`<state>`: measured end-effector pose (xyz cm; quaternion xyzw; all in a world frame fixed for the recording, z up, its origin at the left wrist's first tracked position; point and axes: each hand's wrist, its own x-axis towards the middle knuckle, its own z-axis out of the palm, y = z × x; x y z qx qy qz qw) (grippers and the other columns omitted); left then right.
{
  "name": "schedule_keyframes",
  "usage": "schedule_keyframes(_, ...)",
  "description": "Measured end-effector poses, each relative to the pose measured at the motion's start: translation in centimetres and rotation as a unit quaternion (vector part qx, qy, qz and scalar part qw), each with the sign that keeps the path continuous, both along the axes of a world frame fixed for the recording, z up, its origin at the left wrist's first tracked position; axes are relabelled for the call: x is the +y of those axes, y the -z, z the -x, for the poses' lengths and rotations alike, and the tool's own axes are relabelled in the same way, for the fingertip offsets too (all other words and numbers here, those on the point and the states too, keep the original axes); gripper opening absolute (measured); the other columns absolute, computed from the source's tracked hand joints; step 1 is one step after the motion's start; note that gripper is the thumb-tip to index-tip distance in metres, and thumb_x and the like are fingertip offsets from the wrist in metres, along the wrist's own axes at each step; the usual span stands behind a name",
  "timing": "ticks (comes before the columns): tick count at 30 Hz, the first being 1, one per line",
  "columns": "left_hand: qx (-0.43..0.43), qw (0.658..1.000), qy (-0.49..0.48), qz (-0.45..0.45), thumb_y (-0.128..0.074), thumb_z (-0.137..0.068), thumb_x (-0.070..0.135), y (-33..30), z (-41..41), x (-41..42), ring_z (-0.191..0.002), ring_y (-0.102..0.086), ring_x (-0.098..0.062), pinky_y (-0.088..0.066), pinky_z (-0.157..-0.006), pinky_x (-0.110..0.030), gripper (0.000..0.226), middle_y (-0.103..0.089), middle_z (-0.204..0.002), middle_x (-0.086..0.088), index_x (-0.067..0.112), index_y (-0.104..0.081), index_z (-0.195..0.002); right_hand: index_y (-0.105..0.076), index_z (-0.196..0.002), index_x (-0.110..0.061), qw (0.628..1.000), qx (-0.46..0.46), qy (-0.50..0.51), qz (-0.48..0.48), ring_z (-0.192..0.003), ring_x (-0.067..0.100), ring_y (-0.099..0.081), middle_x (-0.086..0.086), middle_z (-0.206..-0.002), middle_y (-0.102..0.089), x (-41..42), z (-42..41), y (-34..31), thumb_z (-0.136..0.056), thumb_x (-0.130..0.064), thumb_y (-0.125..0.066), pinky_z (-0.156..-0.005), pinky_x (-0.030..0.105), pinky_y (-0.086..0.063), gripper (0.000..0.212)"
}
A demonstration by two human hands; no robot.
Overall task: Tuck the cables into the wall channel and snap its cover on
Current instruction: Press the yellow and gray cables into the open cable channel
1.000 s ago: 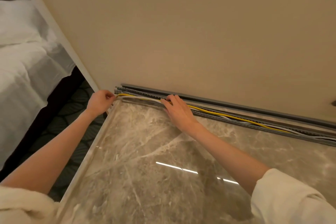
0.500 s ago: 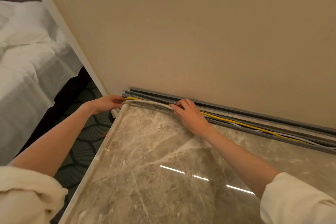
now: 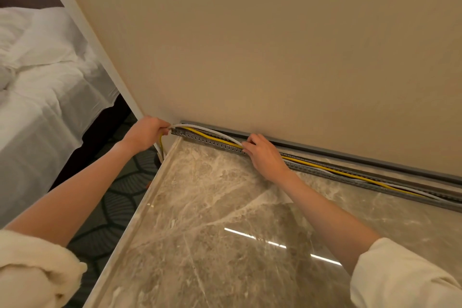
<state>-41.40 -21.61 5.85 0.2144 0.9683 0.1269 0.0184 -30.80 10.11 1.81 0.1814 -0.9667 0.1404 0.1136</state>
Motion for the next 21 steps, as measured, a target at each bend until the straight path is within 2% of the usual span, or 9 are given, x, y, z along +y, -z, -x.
schedule_keyframes(4,0.060,0.998,-0.007,-0.007,-0.049,-0.089,-0.007,-0.3,0.4,0.5,-0.096,-0.068,-0.031,-0.054,-0.086,-0.044,0.032,-0.072,-0.103,-0.019,0.001,-0.062,-0.117,-0.066,-0.100,-0.002,1.000,-0.013,0.018,0.013,-0.084,0.027,-0.057,0.012,-0.091,-0.062,-0.1,0.1,-0.1,-0.095,-0.011,-0.056,-0.066,0.037,-0.046,0.014)
schedule_keyframes(9,0.065,0.998,0.005,0.023,-0.046,-0.084,-0.014,0.1,0.8,1.2,-0.092,-0.067,-0.033,-0.052,-0.081,-0.043,0.032,-0.072,-0.099,-0.021,-0.002,-0.066,-0.107,-0.063,-0.107,-0.003,0.999,-0.020,0.011,-0.031,-0.087,0.027,-0.059,0.012,-0.095,-0.064,-0.4,-0.2,-0.4,-0.092,-0.005,-0.058,-0.068,0.034,-0.047,0.015)
schedule_keyframes(11,0.056,0.997,0.013,0.053,-0.045,-0.083,-0.014,0.2,0.9,1.2,-0.086,-0.066,-0.033,-0.052,-0.076,-0.041,0.030,-0.073,-0.096,-0.021,-0.001,-0.067,-0.100,-0.060,-0.113,-0.002,0.998,-0.007,0.010,-0.061,-0.090,0.026,-0.057,0.013,-0.101,-0.063,-0.4,-0.4,-0.6,-0.087,0.000,-0.063,-0.070,0.034,-0.049,0.026)
schedule_keyframes(14,0.050,0.994,0.029,0.092,-0.045,-0.085,-0.011,0.3,0.8,1.4,-0.085,-0.066,-0.033,-0.053,-0.074,-0.042,0.031,-0.073,-0.096,-0.018,0.003,-0.067,-0.101,-0.047,-0.133,-0.003,0.999,0.002,0.007,-0.049,-0.095,0.026,-0.056,0.013,-0.111,-0.058,-0.4,-0.5,-0.9,-0.086,0.002,-0.063,-0.073,0.034,-0.051,0.050)
schedule_keyframes(16,0.054,0.992,0.041,0.108,-0.046,-0.086,-0.009,0.4,0.7,1.6,-0.085,-0.067,-0.033,-0.052,-0.074,-0.042,0.029,-0.072,-0.096,-0.018,0.004,-0.067,-0.102,-0.044,-0.137,-0.003,0.999,-0.010,-0.002,-0.053,-0.092,0.026,-0.057,0.014,-0.109,-0.057,-0.6,-0.5,-1.1,-0.086,0.005,-0.061,-0.070,0.034,-0.050,0.054)
schedule_keyframes(19,0.055,0.990,0.048,0.118,-0.047,-0.088,-0.007,0.6,0.6,1.6,-0.086,-0.066,-0.033,-0.052,-0.075,-0.042,0.030,-0.072,-0.096,-0.017,0.006,-0.066,-0.106,-0.045,-0.135,-0.003,0.999,-0.017,0.007,-0.043,-0.086,0.027,-0.056,0.014,-0.103,-0.056,-0.7,-0.4,-1.2,-0.088,0.004,-0.059,-0.063,0.033,-0.047,0.050)
schedule_keyframes(21,0.053,0.991,0.051,0.116,-0.046,-0.088,-0.006,0.8,0.6,1.5,-0.086,-0.065,-0.033,-0.052,-0.076,-0.042,0.031,-0.071,-0.097,-0.017,0.007,-0.064,-0.109,-0.046,-0.134,-0.004,0.999,-0.017,0.017,-0.041,-0.083,0.026,-0.055,0.013,-0.100,-0.055,-0.6,-0.3,-1.1,-0.089,0.002,-0.059,-0.057,0.029,-0.040,0.048)
